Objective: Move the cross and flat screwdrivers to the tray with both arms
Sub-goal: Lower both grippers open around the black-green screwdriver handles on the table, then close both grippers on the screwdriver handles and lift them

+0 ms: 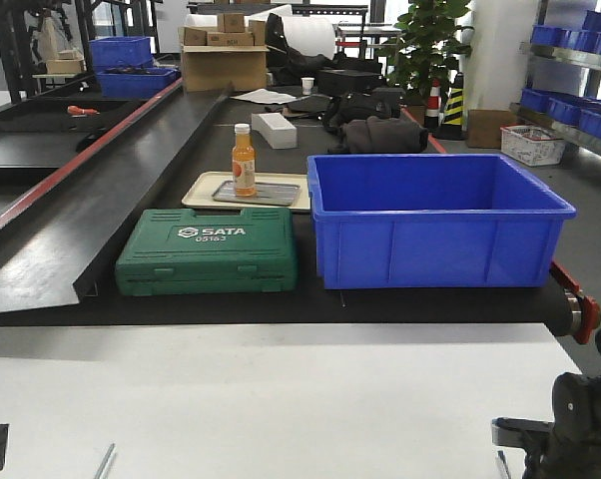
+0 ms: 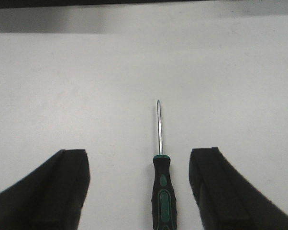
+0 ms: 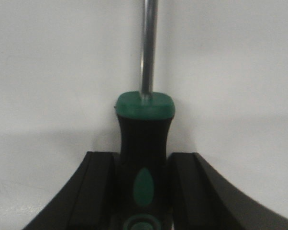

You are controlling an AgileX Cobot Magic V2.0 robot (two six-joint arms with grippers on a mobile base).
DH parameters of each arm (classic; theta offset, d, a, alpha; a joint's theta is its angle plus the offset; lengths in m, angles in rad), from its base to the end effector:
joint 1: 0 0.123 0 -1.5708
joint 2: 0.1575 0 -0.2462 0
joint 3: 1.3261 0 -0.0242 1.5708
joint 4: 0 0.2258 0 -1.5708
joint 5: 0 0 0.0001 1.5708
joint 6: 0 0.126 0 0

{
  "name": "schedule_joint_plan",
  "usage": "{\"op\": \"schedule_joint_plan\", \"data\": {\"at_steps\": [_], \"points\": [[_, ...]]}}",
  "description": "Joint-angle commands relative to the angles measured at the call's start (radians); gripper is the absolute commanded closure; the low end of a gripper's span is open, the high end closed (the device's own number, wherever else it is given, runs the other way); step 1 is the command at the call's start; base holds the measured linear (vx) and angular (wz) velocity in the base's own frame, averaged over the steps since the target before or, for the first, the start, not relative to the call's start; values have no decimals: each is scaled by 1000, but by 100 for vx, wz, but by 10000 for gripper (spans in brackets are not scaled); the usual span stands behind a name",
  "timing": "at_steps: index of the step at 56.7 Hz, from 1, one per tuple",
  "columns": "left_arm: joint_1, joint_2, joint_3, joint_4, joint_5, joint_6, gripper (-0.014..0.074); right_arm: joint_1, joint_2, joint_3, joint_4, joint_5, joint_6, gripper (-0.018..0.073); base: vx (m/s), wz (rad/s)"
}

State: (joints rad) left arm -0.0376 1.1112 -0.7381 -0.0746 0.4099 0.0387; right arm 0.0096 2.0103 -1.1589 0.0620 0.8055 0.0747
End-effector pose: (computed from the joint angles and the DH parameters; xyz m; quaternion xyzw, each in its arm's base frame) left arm 0.2466 -0.0130 0.2369 0.0099 0.9055 -0.0277 0.4234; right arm 0.3183 0.0087 0.0620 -0.0540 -0.9983 -0.0224 0.0004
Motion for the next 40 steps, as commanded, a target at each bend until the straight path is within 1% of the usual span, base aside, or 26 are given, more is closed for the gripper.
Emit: {"op": "schedule_joint_plan", "data": {"at_steps": [1,8,12,19,27,34,40], "points": [[-2,6,-112,-10,74,-10,31,-1,-49,-16,8,-15,-3,571,0,0],[-2,99,-230,-10,252,-10,31,-1,-49,-16,8,-14,-5,570,0,0],[-2,184,-294,-10,338,-10,31,-1,-49,-16,8,-11,-6,570,0,0],[-2,340,-371,-10,420,-10,31,-1,-49,-16,8,-5,-7,570,0,0],[-3,475,-411,-24,425,-10,31,-1,-49,-16,8,0,-7,570,0,0],[-3,551,-413,-65,378,0,31,-1,-49,-16,8,1,-7,570,0,0],[-5,606,-413,-98,363,11,31,-1,-49,-16,8,1,-7,568,0,0]]}}
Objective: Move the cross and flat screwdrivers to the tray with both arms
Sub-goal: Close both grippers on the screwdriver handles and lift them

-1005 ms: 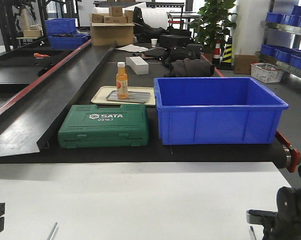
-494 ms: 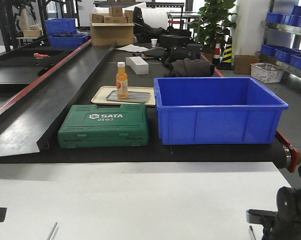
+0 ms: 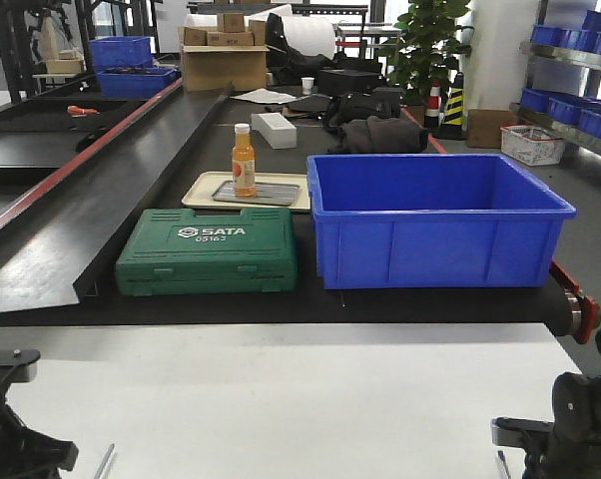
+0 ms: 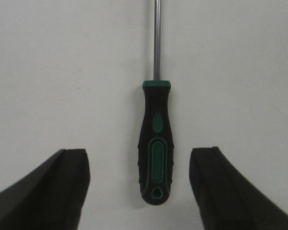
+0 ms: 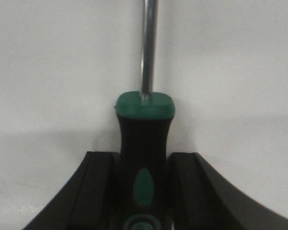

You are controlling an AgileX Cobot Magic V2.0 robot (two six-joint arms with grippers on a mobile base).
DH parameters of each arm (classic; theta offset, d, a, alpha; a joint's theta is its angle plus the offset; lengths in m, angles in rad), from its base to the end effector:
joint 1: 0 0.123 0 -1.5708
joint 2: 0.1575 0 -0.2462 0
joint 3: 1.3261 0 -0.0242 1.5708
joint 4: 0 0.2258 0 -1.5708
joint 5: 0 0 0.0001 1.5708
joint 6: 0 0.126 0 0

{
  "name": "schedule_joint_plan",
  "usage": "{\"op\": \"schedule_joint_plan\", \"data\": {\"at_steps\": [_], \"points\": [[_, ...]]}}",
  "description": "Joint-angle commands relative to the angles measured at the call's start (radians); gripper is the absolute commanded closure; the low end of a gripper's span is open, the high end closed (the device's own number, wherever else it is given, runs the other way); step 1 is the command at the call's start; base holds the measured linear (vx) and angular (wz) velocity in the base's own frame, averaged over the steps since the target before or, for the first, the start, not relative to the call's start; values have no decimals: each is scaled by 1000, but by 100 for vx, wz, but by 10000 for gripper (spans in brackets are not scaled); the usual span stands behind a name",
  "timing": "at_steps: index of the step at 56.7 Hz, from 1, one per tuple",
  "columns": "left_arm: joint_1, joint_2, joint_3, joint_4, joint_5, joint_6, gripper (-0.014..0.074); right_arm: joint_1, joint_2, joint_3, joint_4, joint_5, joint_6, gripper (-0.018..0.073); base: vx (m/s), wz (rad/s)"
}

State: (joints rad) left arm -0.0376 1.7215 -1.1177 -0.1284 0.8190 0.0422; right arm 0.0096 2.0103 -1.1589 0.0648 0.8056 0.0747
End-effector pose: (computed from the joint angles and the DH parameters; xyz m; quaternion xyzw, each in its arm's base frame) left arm 0.3119 -0.0235 0.1452 0.0015 0.9918 -0.0514 0.1172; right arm 0.3182 0.0089 0.0620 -0.0549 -0.9982 -0.0234 0.0005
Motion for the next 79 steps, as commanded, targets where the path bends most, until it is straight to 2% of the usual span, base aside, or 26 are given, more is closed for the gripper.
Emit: {"op": "schedule_joint_plan", "data": {"at_steps": [1,9,35,41,44,49,53,57,59,70,79], "points": [[-6,2,-34,-49,-46,11,31,-1,-49,-16,5,1,-7,568,0,0],[-6,66,-34,-63,-61,49,31,-1,-49,-16,5,1,-7,567,0,0],[-26,221,-33,-98,-72,48,31,-1,-49,-16,9,-1,-2,567,0,0],[-26,236,-33,-99,-69,48,55,-1,-49,-16,9,-4,-2,567,0,0],[-26,237,-33,-96,-71,48,87,-1,-49,-16,9,-4,-2,567,0,0],[-26,237,-33,-95,-74,46,219,-1,-49,-16,9,-4,-2,567,0,0],[-26,237,-33,-95,-72,43,353,-1,-49,-16,12,-4,-2,567,0,0],[-26,237,-33,-95,-69,42,540,-1,-49,-16,14,-4,-2,567,0,0],[-26,237,-33,-95,-67,42,608,-1,-49,-16,14,-5,-2,567,0,0],[-26,209,-33,-95,-79,49,601,-1,-66,-16,12,-25,-3,567,0,0],[-26,95,-33,-95,-121,49,598,-1,-164,-16,12,-54,-3,567,0,0]]}}
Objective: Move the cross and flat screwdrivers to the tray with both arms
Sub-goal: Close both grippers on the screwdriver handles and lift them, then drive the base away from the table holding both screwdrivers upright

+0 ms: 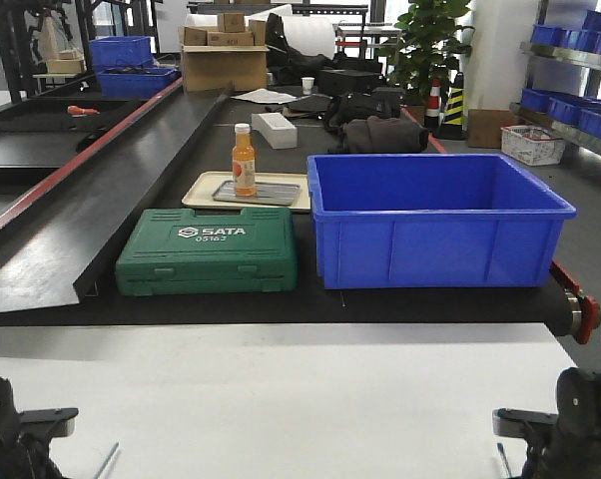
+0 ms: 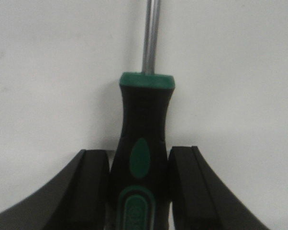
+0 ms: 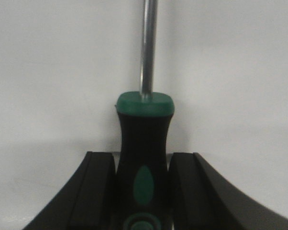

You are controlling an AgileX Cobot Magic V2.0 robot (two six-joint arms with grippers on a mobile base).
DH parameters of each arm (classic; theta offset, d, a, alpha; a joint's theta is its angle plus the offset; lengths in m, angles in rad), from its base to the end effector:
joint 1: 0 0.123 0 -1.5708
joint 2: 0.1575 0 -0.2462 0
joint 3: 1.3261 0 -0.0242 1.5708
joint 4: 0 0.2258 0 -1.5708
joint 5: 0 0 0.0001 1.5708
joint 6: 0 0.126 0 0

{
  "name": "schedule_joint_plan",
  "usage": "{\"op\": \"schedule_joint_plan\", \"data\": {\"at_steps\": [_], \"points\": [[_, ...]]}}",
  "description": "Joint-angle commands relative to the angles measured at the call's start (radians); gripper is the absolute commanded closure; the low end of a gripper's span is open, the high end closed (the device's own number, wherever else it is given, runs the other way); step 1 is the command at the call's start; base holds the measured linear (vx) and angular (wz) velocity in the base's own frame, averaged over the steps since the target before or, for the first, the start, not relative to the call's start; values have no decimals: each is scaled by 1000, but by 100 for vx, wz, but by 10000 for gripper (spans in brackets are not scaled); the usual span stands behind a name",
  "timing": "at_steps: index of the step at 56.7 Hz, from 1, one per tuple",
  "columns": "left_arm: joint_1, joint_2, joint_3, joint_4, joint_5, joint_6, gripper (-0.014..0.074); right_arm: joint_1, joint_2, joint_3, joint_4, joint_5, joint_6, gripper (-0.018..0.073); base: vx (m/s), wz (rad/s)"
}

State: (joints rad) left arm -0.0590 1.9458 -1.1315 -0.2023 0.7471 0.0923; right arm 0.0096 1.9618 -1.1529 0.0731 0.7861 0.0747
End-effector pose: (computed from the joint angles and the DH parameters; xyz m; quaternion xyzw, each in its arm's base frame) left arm 0.3214 -0.0362 0.0790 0.0046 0.9962 -0.0713 0.0492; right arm 0.3218 0.0096 0.0765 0.0575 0.9975 0.0280 0.0303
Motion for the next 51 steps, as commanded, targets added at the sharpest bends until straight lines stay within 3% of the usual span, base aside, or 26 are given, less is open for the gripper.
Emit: {"op": "schedule_joint_plan", "data": {"at_steps": [1,23,51], "points": [[-4,-144,-19,-21,-54,-1,598,-1,-128,-22,4,-36,-3,567,0,0],[-34,-621,-19,-21,-165,-1,596,1,-561,-22,6,-111,-37,567,0,0],[-34,-1121,-19,-13,-190,-1,596,0,-1086,-22,-1,-146,-39,567,0,0]]}}
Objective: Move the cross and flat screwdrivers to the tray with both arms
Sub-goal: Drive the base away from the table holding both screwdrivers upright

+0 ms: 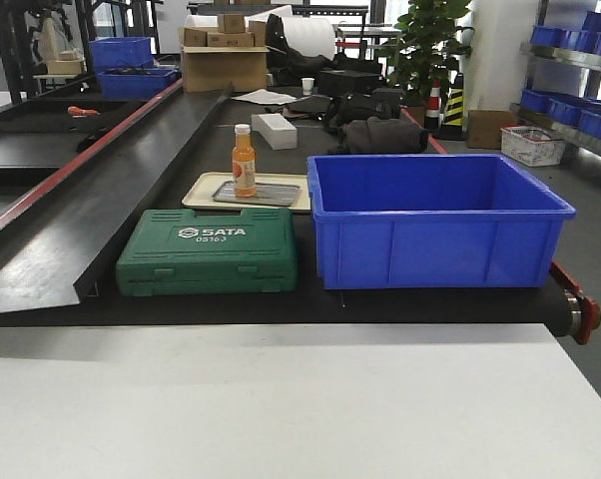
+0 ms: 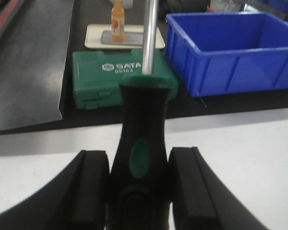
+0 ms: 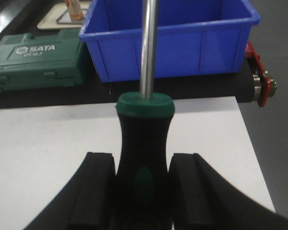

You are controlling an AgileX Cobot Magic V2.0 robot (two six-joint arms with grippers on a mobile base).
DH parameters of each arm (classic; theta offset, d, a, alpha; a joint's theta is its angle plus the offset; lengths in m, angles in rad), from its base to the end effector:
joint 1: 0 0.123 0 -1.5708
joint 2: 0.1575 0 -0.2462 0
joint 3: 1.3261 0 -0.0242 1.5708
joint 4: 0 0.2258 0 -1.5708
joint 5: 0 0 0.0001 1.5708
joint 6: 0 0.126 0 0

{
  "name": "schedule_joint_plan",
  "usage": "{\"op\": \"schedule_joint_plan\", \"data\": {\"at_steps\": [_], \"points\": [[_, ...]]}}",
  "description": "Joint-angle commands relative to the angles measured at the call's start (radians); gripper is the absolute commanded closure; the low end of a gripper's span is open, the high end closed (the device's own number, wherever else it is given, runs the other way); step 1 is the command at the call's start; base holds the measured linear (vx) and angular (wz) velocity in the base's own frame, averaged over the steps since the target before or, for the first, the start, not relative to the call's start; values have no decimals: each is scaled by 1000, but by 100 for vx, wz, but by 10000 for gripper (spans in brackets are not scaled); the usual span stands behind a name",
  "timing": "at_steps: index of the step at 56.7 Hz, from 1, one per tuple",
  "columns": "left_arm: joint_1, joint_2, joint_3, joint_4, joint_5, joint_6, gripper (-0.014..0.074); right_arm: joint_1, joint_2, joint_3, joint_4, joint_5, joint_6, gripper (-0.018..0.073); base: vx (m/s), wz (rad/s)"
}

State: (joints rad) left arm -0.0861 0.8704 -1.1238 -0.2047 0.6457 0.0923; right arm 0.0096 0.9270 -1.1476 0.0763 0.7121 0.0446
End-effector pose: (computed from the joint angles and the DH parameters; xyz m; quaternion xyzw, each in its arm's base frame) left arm 0.1951 -0.0323 0.3956 0.0421 0.8016 -0.0960 0.5886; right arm 0.2085 0.0083 0.3827 0.0250 0.8338 0.0516 0.5491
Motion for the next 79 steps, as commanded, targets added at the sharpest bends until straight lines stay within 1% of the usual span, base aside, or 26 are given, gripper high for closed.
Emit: {"op": "schedule_joint_plan", "data": {"at_steps": [1,10,20,25,36,79], "points": [[-7,-56,-26,-10,-88,-1,596,0,-58,-27,-7,-71,-9,567,0,0],[-7,-97,-26,-10,-88,-1,596,0,-110,-27,-9,-71,-7,567,0,0],[-7,-97,-26,-10,-88,-1,596,0,-154,-27,0,-76,-2,567,0,0],[-7,-98,-26,-10,-89,-1,596,0,-167,-27,-12,-85,-2,567,0,0],[-7,-98,-26,-10,-86,-1,596,0,-169,-27,-17,-60,-2,567,0,0],[-7,-94,-26,-10,-84,-1,596,0,-167,-27,-15,-60,-2,567,0,0]]}}
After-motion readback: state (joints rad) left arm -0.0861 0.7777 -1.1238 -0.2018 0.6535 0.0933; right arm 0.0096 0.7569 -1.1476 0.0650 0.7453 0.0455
